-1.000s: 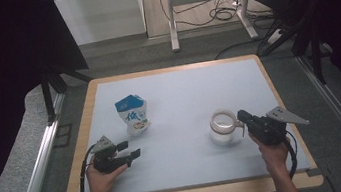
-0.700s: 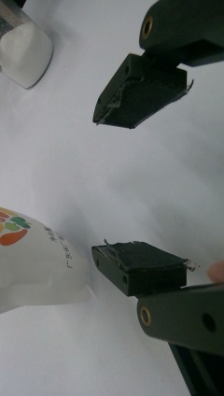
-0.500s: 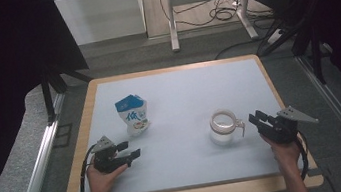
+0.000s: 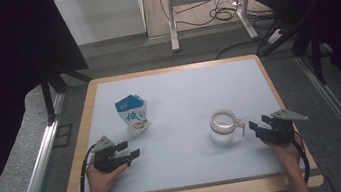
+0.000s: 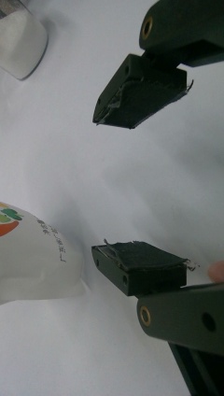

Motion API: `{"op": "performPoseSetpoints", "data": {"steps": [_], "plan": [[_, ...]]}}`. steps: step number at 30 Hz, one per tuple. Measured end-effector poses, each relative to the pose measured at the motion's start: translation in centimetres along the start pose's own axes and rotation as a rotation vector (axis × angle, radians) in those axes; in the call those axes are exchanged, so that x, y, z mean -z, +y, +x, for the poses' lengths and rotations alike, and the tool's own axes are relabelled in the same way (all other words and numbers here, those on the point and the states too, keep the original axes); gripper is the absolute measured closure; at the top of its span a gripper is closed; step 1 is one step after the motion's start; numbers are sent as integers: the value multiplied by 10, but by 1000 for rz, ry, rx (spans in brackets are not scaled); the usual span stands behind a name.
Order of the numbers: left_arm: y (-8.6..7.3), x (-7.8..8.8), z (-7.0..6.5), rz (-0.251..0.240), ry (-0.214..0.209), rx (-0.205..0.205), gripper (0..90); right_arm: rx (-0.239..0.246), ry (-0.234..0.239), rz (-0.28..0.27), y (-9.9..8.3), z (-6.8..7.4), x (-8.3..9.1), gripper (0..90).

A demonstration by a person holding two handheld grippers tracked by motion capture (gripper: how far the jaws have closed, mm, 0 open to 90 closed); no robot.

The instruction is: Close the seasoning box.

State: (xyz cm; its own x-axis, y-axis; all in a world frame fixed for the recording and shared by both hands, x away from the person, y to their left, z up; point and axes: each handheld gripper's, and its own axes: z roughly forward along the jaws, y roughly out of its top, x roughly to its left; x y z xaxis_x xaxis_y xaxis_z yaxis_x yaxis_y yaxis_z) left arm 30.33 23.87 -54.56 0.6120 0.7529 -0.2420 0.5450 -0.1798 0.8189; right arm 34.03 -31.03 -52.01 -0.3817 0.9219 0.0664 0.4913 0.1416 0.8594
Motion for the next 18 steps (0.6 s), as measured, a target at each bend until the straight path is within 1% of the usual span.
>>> {"op": "performPoseSetpoints", "data": {"steps": [5, 10, 18], "plan": [[0, 1, 0, -3, 3, 2, 317, -9, 4, 14, -2, -1, -2, 394], [0, 1, 1, -3, 5, -1, 317, -8, 6, 12, -2, -2, -1, 390], [2, 0, 2, -4, 9, 4, 316, -8, 16, 13, -2, -3, -1, 374]]}}
